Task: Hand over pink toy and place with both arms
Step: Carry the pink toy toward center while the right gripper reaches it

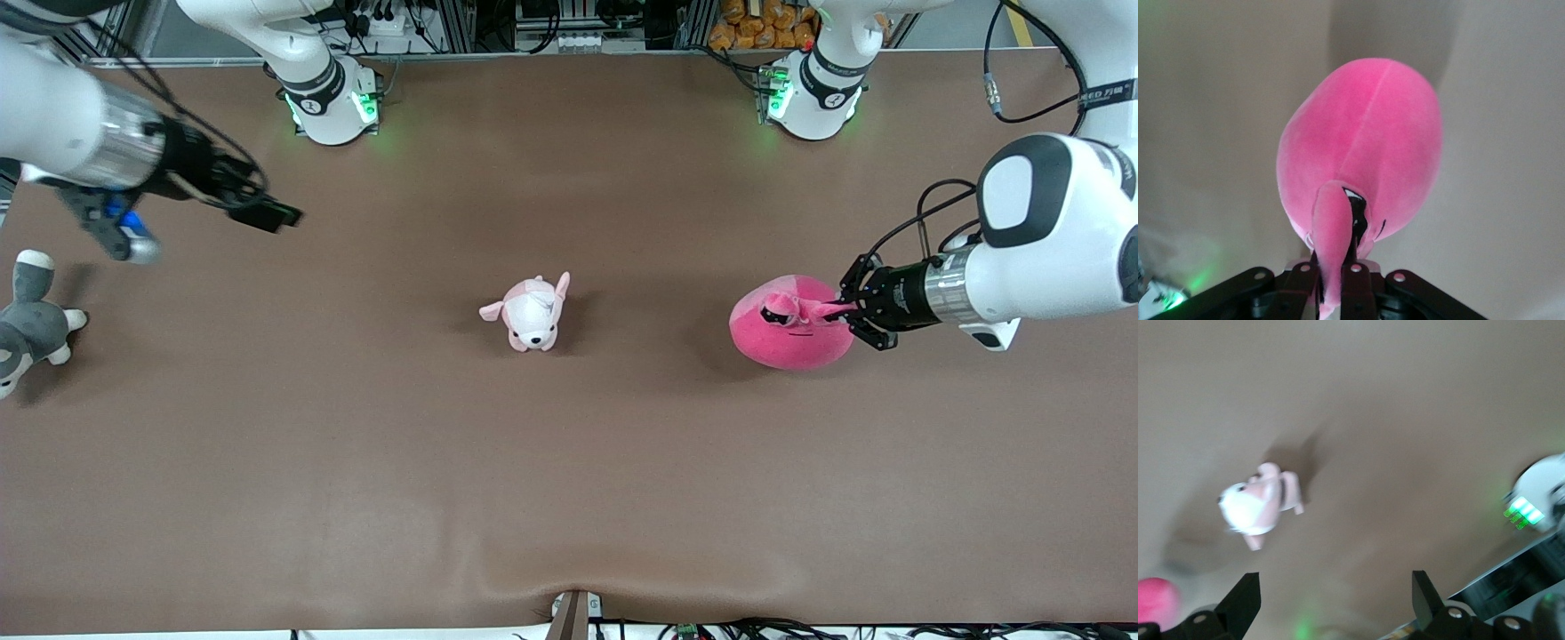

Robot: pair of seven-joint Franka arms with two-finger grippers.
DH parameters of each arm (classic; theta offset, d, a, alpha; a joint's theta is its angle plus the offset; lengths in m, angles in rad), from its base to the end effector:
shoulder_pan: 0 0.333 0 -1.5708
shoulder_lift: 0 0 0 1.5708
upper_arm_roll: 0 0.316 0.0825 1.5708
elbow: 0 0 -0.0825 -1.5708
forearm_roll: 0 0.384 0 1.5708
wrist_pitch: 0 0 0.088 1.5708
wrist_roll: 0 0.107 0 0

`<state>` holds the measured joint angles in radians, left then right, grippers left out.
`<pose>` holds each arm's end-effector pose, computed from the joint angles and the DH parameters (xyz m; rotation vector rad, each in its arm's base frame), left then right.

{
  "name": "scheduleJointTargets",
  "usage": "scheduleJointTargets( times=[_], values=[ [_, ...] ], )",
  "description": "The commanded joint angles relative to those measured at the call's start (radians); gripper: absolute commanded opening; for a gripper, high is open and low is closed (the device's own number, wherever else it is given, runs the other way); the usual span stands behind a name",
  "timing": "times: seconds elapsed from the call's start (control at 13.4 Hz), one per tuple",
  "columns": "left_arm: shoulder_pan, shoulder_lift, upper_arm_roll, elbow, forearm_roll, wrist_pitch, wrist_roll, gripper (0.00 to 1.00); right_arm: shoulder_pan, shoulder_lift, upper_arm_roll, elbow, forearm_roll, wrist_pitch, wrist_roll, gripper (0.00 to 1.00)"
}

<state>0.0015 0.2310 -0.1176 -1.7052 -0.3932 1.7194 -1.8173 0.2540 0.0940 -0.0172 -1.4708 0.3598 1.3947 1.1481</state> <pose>0.5985 -0.1006 0.4466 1.8647 2.3573 -0.6991 0.5380 0.1741 0.6120 -2.6497 1.2445 0.5302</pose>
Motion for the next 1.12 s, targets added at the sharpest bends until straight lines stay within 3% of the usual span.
scheduleJointTargets(
  times=[0.0,0.15,0.52,1.04],
  values=[
    [0.002,-0.036,-0.020,0.056,-0.076,-0.088,-0.040,0.00,0.118,0.062,-0.009,0.021,0.076,0.151,0.301,1.00],
    [0.002,-0.048,-0.112,0.094,-0.102,-0.103,-0.107,0.00,0.223,0.117,-0.009,0.024,0.109,0.278,0.475,1.00],
    [-0.038,-0.038,-0.287,0.157,-0.093,-0.075,-0.325,0.00,0.343,0.219,-0.007,0.026,0.160,0.666,0.907,1.00],
    [-0.153,-0.009,-0.292,0.159,-0.092,0.022,-0.490,0.00,0.416,0.239,-0.007,0.017,0.168,0.610,1.068,1.00]
  ],
)
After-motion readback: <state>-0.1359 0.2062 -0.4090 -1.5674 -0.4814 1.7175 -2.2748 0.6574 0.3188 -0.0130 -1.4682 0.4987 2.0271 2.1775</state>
